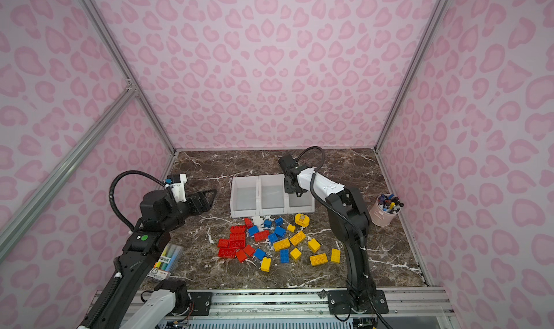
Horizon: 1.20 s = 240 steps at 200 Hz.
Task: Sort the legos into containers by color
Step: Place the lego in the container, then pick up the lego from the bottom-center of the table.
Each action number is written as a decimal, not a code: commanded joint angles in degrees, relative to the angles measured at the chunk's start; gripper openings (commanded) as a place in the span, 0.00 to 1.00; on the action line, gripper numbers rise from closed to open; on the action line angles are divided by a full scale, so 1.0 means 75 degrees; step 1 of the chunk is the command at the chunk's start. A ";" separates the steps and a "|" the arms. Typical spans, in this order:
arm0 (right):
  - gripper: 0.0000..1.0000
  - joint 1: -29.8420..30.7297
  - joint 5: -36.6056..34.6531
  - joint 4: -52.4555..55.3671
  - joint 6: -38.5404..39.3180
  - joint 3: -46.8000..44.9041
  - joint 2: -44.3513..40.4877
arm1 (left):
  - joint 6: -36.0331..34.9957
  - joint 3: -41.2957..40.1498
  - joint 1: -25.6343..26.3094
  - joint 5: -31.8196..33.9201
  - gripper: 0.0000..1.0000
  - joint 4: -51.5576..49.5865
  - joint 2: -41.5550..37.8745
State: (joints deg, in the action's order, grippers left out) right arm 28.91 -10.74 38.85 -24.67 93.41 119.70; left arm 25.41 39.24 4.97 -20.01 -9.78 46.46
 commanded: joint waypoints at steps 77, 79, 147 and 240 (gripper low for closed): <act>0.58 -0.0090 0.0097 0.0158 0.0110 -0.0002 -0.0427 | 0.0093 -0.0044 0.0009 -0.0081 0.97 0.0006 -0.0071; 0.58 -0.0083 0.0096 0.0168 0.0112 -0.0019 -0.0478 | 0.0093 -0.0042 0.0006 -0.0085 0.97 0.0007 -0.0076; 0.59 0.0489 -0.0110 0.0269 -0.0276 -0.2789 -0.3659 | 0.0081 -0.0042 0.0009 -0.0040 0.97 0.0004 -0.0031; 0.64 0.1615 0.0196 0.0520 -0.1245 -0.5871 -0.5442 | 0.0127 -0.0076 0.0017 -0.0144 0.97 0.0037 0.0017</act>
State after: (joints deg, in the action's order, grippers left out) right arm 38.92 -10.52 42.04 -30.52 52.73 79.31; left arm 25.85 38.96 5.04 -20.34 -10.44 46.68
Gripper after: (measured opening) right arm 0.635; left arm 0.972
